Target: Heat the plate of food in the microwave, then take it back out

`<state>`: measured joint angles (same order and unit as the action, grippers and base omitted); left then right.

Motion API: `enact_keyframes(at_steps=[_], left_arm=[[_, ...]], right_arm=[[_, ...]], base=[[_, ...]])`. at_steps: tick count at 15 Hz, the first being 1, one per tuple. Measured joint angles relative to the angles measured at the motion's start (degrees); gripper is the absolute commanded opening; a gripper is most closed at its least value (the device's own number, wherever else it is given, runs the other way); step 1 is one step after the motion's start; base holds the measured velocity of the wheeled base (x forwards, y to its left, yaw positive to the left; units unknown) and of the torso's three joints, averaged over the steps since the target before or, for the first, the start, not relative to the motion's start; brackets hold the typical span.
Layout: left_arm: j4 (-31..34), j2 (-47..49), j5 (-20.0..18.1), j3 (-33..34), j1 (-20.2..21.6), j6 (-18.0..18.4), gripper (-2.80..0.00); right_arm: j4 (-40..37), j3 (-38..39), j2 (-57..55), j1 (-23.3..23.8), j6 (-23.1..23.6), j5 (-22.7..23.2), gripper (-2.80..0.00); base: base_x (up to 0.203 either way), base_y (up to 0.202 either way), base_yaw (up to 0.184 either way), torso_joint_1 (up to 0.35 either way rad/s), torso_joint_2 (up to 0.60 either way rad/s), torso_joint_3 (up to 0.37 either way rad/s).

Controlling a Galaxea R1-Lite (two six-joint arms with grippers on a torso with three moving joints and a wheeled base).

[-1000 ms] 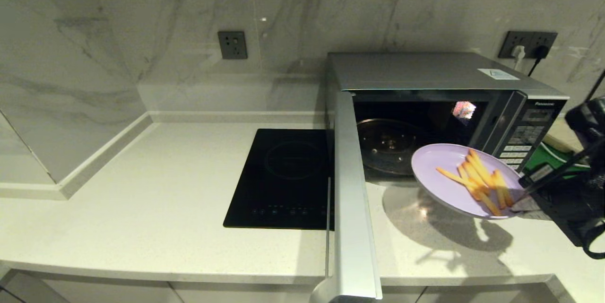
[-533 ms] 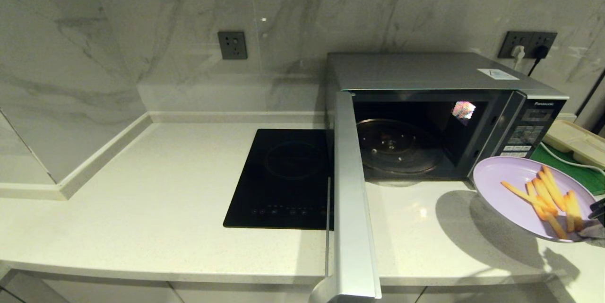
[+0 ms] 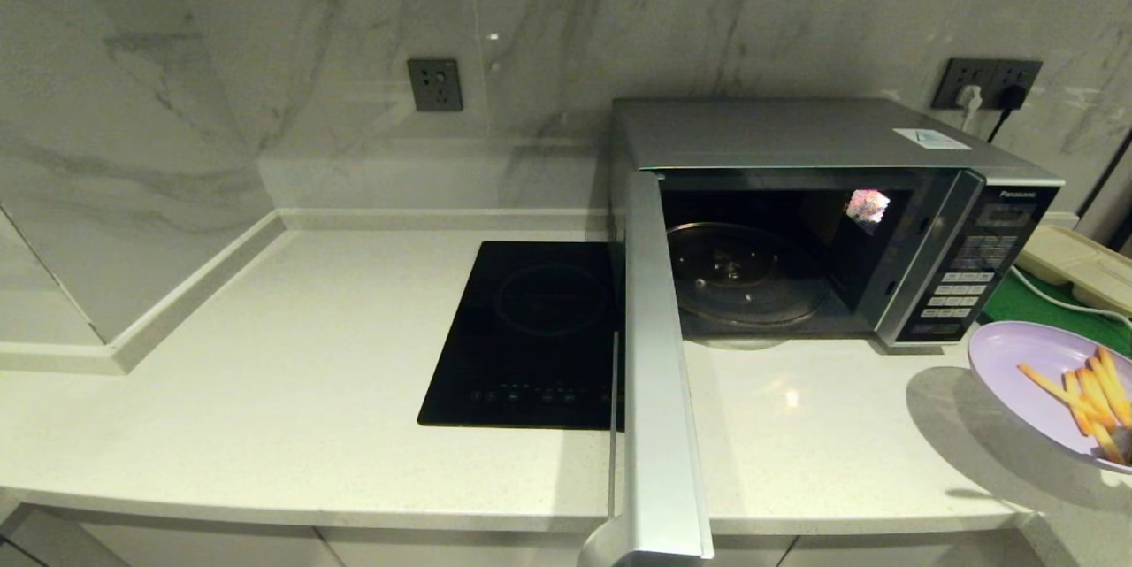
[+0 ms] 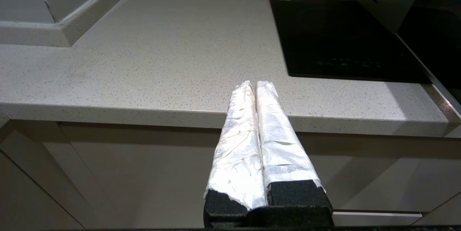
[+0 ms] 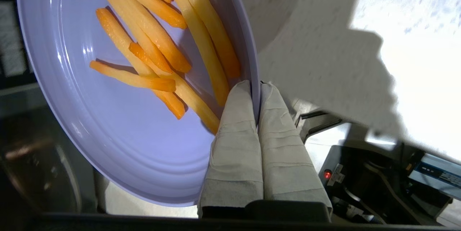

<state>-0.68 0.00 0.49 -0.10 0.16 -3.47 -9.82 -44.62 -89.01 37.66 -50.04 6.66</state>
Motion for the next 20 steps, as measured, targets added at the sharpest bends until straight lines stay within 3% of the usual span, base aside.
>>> enact_keyframes(at_steps=[5, 12, 19, 20], left_arm=[[0.00, 0.00, 0.00, 0.00, 0.00, 0.00, -2.80], [0.02, 0.00, 0.02, 0.00, 0.00, 0.00, -2.80], [0.01, 0.00, 0.02, 0.00, 0.00, -0.01, -2.80], [0.02, 0.00, 0.02, 0.00, 0.00, -0.01, -2.80]], right_arm=[[8.09, -0.08, -10.02, 6.99, 2.78, 0.72, -2.80], [12.57, -0.37, -17.27, 16.56, 9.50, 3.37, -2.80], [13.05, 0.05, -21.60, 20.19, 12.53, 6.29, -2.80], [13.06, 0.11, -21.82, 20.28, 12.67, 6.34, -0.43]], base=[[0.000, 0.000, 0.000, 0.000, 0.00, 0.000], [0.000, 0.000, 0.000, 0.000, 0.00, 0.000], [0.000, 0.000, 0.000, 0.000, 0.00, 0.000], [0.000, 0.000, 0.000, 0.000, 0.00, 0.000]])
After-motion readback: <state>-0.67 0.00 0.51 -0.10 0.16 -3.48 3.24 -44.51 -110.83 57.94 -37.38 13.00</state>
